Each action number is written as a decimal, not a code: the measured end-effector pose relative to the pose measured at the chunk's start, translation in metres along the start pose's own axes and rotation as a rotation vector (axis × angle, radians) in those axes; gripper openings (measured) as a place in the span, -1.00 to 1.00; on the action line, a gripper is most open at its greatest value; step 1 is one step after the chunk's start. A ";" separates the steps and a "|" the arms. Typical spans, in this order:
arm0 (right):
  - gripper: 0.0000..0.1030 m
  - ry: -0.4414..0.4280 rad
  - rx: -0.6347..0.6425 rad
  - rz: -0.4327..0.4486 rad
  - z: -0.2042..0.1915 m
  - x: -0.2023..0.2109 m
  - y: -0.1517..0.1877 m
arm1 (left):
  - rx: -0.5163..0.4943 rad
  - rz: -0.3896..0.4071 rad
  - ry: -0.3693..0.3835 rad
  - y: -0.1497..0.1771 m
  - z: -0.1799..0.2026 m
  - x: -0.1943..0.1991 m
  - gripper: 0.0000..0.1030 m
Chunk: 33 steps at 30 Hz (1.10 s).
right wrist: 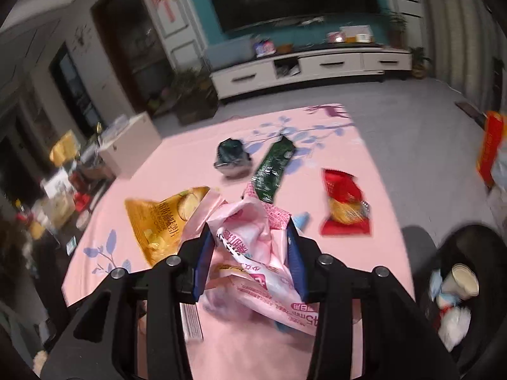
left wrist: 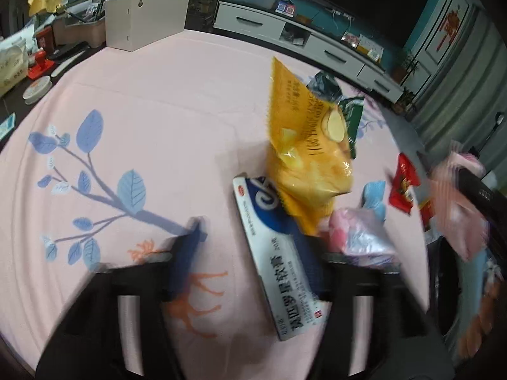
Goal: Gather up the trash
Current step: 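Carry the medicine box and pink bag with both tools over the black bin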
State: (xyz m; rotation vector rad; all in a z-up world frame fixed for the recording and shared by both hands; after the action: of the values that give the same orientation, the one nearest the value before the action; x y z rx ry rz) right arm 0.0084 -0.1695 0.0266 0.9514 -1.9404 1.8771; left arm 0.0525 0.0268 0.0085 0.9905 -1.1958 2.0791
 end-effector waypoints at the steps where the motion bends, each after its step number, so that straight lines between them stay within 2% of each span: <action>1: -0.15 -0.010 -0.037 0.009 0.007 0.009 0.009 | -0.002 0.000 0.000 0.002 0.001 0.000 0.25; 4: -0.15 -0.024 -0.126 0.014 0.025 0.026 0.031 | -0.037 -0.024 0.030 0.009 0.012 -0.001 0.25; 8: -0.14 -0.027 -0.162 0.024 0.037 0.048 0.038 | -0.066 -0.059 -0.003 0.018 0.021 -0.014 0.25; 9: -0.14 -0.020 -0.162 0.036 0.036 0.052 0.038 | -0.062 -0.070 -0.002 0.020 0.021 -0.017 0.16; 10: -0.13 -0.002 -0.163 0.055 0.037 0.058 0.037 | -0.057 -0.083 -0.001 0.021 0.021 -0.021 -0.02; 13: -0.13 0.036 -0.156 0.078 0.041 0.065 0.037 | -0.060 -0.041 -0.022 0.024 0.022 -0.022 -0.13; 18: -0.12 0.055 -0.166 0.073 0.045 0.065 0.040 | -0.001 -0.030 0.008 0.025 0.010 -0.021 -0.18; 24: -0.12 0.073 -0.173 0.106 0.049 0.079 0.039 | 0.223 -0.008 0.094 0.036 -0.030 0.003 -0.21; 27: -0.11 0.061 -0.175 0.114 0.048 0.084 0.040 | 0.205 0.023 0.101 0.039 -0.029 0.021 -0.21; 30: -0.11 0.048 -0.179 0.132 0.048 0.094 0.040 | 0.192 0.112 0.120 0.037 -0.027 0.052 -0.21; 33: -0.11 0.054 -0.174 0.157 0.049 0.106 0.039 | 0.179 0.152 0.155 0.044 -0.025 0.075 -0.21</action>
State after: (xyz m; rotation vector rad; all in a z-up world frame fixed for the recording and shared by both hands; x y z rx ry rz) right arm -0.0833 -0.2464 0.0555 0.7089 -2.1597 1.7571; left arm -0.0319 0.0353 0.0399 0.8200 -1.0495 2.3695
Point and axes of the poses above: each gripper's, at about its wrist camera, not at the fingertips, and x roughly against the way its jaws point, z to its right, y to its underside, the point moved 1 cm from there along -x, roughly the way its jaws point, and after that the axes turned 11 degrees about x, right-handed, at the moved point
